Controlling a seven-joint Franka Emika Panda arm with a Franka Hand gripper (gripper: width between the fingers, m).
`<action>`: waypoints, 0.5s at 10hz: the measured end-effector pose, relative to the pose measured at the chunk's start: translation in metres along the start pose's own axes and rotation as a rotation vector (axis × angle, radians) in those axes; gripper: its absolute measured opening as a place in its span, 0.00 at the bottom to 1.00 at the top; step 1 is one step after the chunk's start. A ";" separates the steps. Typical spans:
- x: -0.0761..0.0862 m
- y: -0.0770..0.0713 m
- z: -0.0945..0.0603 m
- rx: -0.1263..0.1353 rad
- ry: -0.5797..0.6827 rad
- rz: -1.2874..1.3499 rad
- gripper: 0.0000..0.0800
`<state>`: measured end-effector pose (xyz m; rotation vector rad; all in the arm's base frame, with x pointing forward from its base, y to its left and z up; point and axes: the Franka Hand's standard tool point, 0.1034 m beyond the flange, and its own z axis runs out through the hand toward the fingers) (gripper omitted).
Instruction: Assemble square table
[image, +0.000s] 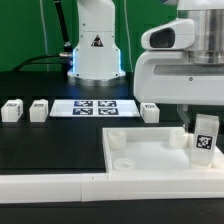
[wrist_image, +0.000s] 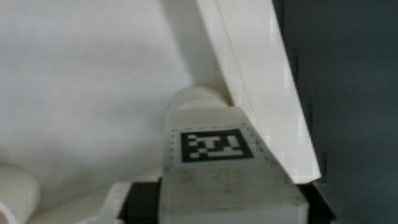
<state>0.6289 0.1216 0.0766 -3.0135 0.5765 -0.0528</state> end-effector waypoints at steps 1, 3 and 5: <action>0.001 0.000 -0.001 -0.001 0.001 0.127 0.37; 0.000 0.003 0.002 0.034 -0.013 0.484 0.37; -0.002 0.001 0.003 0.063 -0.038 0.770 0.37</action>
Offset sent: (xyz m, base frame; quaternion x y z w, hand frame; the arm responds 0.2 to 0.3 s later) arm -0.0032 0.0000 -0.0034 0.0205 0.0005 0.4268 0.9041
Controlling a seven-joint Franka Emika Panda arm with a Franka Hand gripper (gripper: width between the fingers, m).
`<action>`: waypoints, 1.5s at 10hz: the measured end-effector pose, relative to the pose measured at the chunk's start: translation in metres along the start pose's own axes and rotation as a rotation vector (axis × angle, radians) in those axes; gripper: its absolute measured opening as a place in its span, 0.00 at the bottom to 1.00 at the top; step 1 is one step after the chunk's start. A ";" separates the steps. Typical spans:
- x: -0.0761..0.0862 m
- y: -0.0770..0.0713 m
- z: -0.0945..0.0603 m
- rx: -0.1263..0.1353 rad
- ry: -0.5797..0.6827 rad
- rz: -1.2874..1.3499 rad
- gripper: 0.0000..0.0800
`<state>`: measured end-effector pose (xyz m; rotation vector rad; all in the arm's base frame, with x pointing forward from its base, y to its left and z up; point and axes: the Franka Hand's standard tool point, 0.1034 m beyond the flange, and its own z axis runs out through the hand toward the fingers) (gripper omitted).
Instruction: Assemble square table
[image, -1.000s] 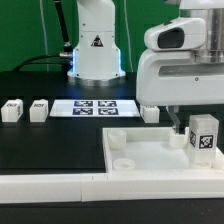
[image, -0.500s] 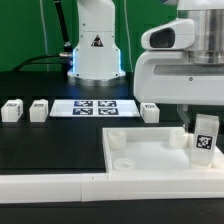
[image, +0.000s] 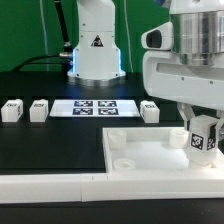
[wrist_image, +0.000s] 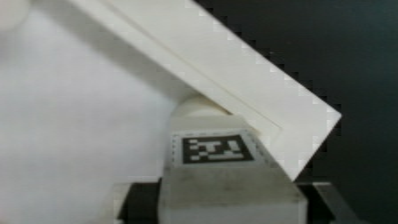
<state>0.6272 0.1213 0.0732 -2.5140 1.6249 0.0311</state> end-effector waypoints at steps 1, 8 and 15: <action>0.000 0.000 0.000 0.010 -0.017 0.119 0.37; -0.009 -0.004 -0.001 -0.007 -0.012 -0.155 0.65; -0.002 -0.007 -0.005 -0.052 0.037 -1.002 0.81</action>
Offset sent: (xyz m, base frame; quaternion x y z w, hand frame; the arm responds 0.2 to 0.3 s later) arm -0.0061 -0.0032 -0.0026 -0.0005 0.0545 0.1570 0.9861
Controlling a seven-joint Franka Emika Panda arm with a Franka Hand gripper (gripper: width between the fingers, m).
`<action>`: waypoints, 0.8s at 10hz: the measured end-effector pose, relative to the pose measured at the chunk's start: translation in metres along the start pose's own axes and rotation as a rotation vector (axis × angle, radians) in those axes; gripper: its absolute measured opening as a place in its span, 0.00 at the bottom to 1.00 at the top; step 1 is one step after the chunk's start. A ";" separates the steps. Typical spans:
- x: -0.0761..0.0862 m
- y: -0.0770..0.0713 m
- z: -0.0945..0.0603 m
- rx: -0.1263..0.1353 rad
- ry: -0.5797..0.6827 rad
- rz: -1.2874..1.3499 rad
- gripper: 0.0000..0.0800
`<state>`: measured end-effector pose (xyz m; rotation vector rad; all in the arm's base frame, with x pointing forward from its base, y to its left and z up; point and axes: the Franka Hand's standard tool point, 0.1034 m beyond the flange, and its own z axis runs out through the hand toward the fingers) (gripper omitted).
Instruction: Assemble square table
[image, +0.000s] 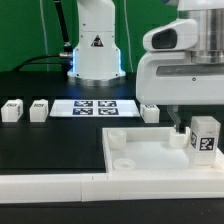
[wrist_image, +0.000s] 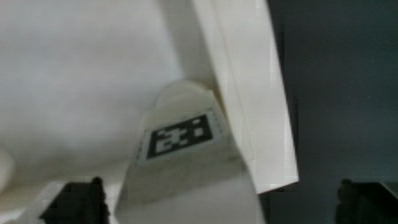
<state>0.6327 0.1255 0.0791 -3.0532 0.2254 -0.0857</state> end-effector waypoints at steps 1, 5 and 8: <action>0.001 -0.001 0.000 -0.013 0.013 -0.176 0.81; 0.002 0.000 0.000 -0.006 0.022 -0.107 0.59; 0.003 0.005 0.001 -0.008 0.023 0.120 0.38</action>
Offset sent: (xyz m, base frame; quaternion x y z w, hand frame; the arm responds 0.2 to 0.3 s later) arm 0.0000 0.0000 0.0000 0.0000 0.0000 0.0650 0.9979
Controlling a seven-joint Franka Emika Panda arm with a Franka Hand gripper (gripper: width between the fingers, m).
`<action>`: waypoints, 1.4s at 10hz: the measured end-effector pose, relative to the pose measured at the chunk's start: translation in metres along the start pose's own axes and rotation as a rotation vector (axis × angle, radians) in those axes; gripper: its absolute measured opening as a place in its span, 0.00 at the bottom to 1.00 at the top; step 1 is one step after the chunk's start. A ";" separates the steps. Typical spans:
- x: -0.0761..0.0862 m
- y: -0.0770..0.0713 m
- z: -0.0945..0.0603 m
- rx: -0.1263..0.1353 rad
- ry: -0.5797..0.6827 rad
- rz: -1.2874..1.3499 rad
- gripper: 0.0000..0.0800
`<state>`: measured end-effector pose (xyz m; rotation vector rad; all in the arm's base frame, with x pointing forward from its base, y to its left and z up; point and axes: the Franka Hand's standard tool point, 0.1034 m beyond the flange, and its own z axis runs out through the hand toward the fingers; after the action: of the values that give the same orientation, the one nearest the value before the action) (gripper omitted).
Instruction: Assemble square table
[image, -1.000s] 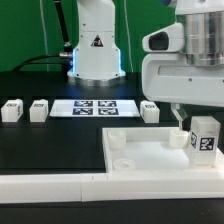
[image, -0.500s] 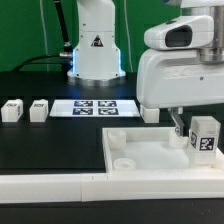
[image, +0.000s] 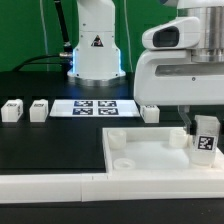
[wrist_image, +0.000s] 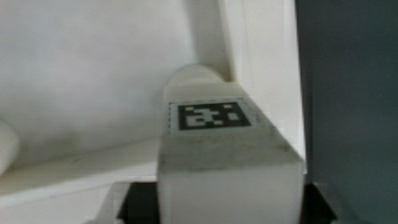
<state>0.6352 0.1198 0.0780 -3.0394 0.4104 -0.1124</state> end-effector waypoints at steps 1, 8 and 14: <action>0.000 0.002 0.000 0.000 0.000 0.142 0.38; 0.000 0.010 0.003 0.037 -0.014 0.841 0.37; -0.007 0.000 0.003 0.099 -0.082 1.450 0.37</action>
Offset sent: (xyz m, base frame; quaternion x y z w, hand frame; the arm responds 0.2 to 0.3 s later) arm -0.0059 0.0049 -0.0044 0.0198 0.0148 0.3823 0.9237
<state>0.6287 0.1215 0.0745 -1.9200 2.2232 0.0824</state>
